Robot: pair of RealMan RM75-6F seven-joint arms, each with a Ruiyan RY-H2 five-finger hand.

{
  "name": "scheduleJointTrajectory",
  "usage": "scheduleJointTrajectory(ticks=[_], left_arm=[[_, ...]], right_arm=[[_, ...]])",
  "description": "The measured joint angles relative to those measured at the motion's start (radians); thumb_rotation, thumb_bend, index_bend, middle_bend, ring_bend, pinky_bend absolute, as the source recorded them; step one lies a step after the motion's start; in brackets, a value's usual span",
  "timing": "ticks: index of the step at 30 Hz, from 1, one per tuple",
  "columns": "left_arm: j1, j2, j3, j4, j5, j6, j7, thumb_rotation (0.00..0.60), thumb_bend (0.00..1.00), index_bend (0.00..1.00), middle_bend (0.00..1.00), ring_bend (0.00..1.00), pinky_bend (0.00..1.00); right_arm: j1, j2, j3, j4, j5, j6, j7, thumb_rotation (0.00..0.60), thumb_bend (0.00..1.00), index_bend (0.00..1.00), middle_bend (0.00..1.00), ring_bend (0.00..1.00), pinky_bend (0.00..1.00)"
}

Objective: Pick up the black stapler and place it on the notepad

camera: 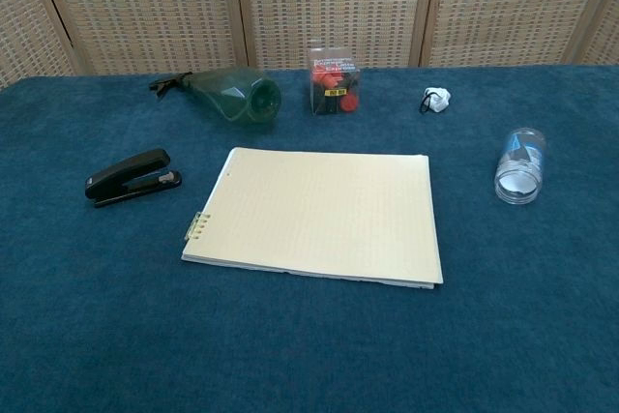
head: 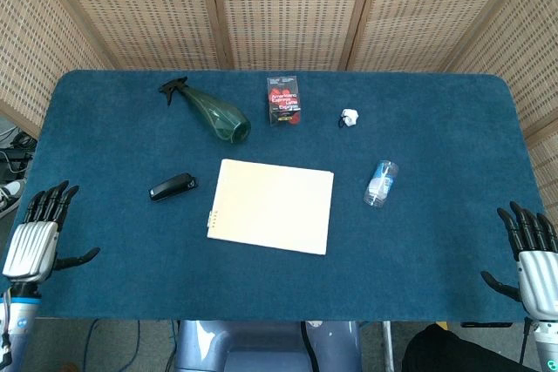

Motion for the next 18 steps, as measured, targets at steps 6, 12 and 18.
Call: scheduleJointTrajectory(ticks=[6,12,18], left_arm=[[-0.146,-0.096,-0.091,0.118,-0.173,-0.207,0.011,0.6,0.07,0.09,0.01,0.08,0.18],[-0.279,-0.257,-0.142,0.313,-0.309,-0.326,0.09,0.6,0.14,0.28,0.12,0.22,0.33],[-0.366,-0.382,-0.16,0.457,-0.393,-0.393,0.17,0.6,0.19,0.33,0.17,0.26,0.36]], right_arm=[[0.01,-0.003,0.003,0.005,0.024,-0.032,-0.002,0.6,0.0,0.0,0.0,0.0,0.0],[0.022,-0.011,0.008,0.02,0.056,-0.065,-0.006,0.6,0.0,0.0,0.0,0.0,0.0],[0.03,-0.016,0.017,0.035,0.088,-0.089,-0.001,0.6,0.0,0.0,0.0,0.0,0.0]])
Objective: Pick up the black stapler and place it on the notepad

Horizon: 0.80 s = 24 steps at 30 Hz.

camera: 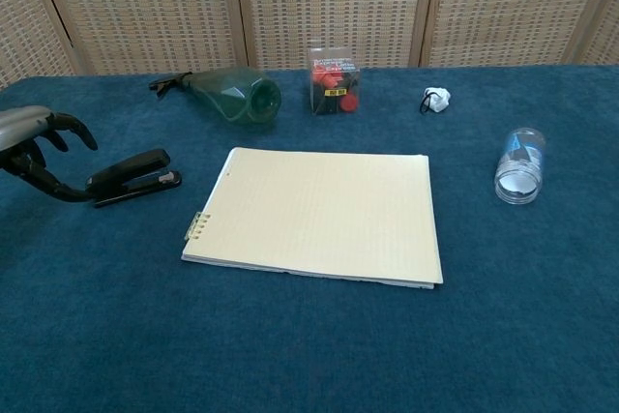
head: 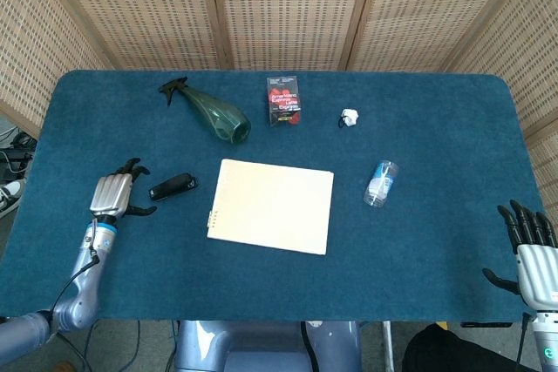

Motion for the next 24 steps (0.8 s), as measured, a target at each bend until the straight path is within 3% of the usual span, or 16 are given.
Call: scheduleJointTrajectory(ticks=[10,24], left_arm=[[-0.08,-0.127,-0.012,0.152,-0.053,-0.039,0.042,0.6,0.29,0.41,0.23,0.33,0.4],[-0.136,-0.235,-0.021,0.306,-0.085,-0.064,0.074,0.6,0.35,0.42,0.25,0.39,0.49]], right_arm=[[0.01,-0.005,0.009,0.019,0.033,-0.027,0.012,0.6,0.0,0.0,0.0,0.0,0.0],[0.018,-0.013,0.014,0.033,0.056,-0.05,0.017,0.6,0.0,0.0,0.0,0.0,0.0]])
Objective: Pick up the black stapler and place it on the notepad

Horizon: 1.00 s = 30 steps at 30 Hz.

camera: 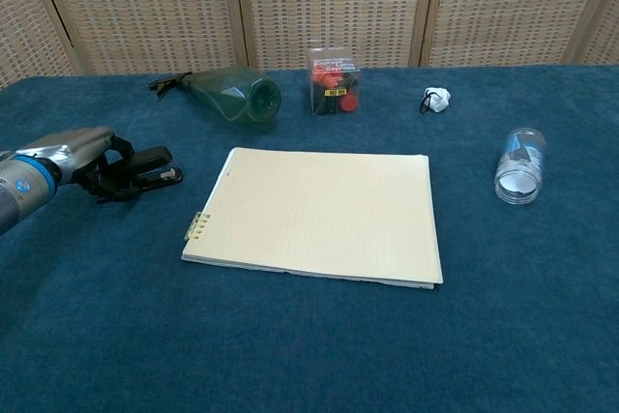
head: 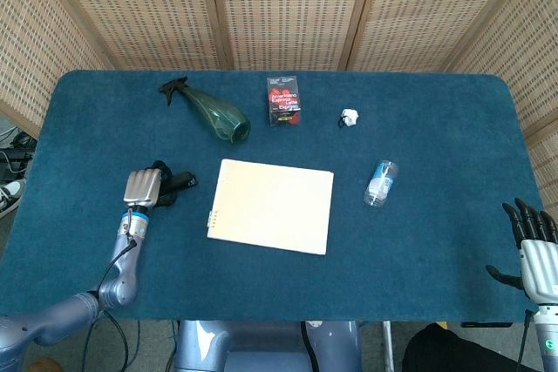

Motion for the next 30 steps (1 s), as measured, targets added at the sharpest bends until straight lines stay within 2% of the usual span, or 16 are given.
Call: scheduleJointTrajectory(ticks=[4,6,14,23,30], left_arm=[[-0.004,-0.011,0.006,0.021,0.007,0.001,0.004,0.6,0.49,0.56,0.36,0.49,0.56],[-0.003,-0.014,0.007,0.025,0.012,0.008,0.001,0.6,0.53,0.59,0.39,0.51,0.58],[0.004,0.008,0.006,-0.009,0.043,0.036,-0.019,0.6,0.53,0.63,0.42,0.54,0.6],[0.021,0.114,0.003,-0.194,0.136,0.094,-0.083,0.6,0.53,0.65,0.44,0.55,0.61],[0.019,0.195,0.003,-0.406,0.241,0.141,-0.129,0.6,0.53,0.66,0.44,0.55,0.61]], right_arm=[[0.0,-0.001,-0.001,0.0,0.001,-0.001,0.002,0.6,0.0,0.0,0.0,0.0,0.0],[0.0,-0.001,-0.001,0.0,0.001,-0.001,0.004,0.6,0.0,0.0,0.0,0.0,0.0],[-0.001,0.0,-0.001,-0.002,-0.001,0.004,0.006,0.6,0.0,0.0,0.0,0.0,0.0],[-0.003,0.007,0.002,-0.008,0.001,0.009,0.017,0.6,0.0,0.0,0.0,0.0,0.0],[-0.007,0.014,0.005,-0.009,0.006,0.014,0.031,0.6,0.0,0.0,0.0,0.0,0.0]])
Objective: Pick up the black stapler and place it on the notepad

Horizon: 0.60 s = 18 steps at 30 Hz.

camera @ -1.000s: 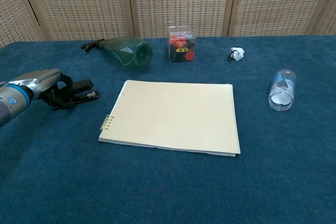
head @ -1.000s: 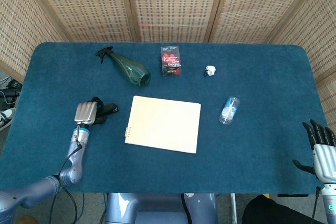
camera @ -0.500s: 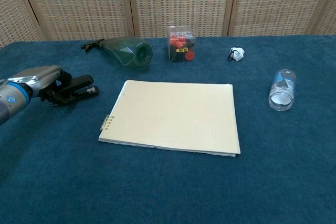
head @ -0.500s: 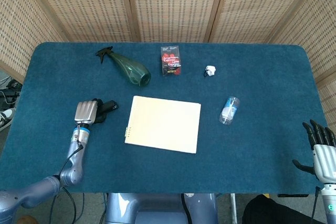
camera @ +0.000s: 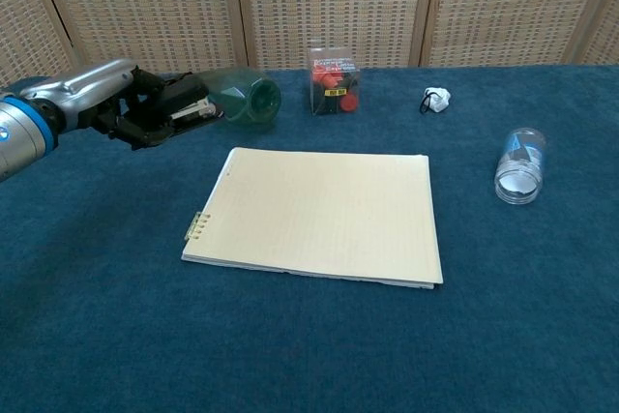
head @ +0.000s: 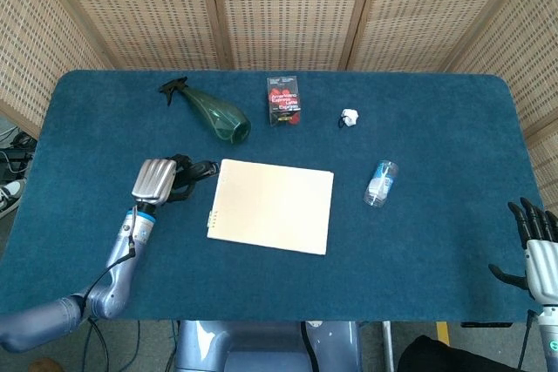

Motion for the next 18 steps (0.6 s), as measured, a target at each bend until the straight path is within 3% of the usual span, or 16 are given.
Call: scheduleJointTrajectory(ticks=[4,8,18], left_arm=[[-0.032,0.03,0.005,-0.092,0.066,-0.039,-0.045,0.6,0.52,0.66,0.44,0.55,0.61],[-0.096,0.031,0.013,-0.1,0.102,-0.123,-0.056,0.6,0.52,0.66,0.44,0.55,0.61],[-0.236,-0.119,0.024,0.071,0.042,-0.272,-0.003,0.6,0.51,0.65,0.44,0.55,0.61]], right_arm=[[0.0,0.002,0.002,0.005,0.008,-0.007,0.008,0.6,0.0,0.0,0.0,0.0,0.0],[0.001,0.004,0.006,0.013,0.019,-0.011,0.014,0.6,0.0,0.0,0.0,0.0,0.0],[0.003,0.001,0.014,0.044,0.062,-0.041,0.02,0.6,0.0,0.0,0.0,0.0,0.0]])
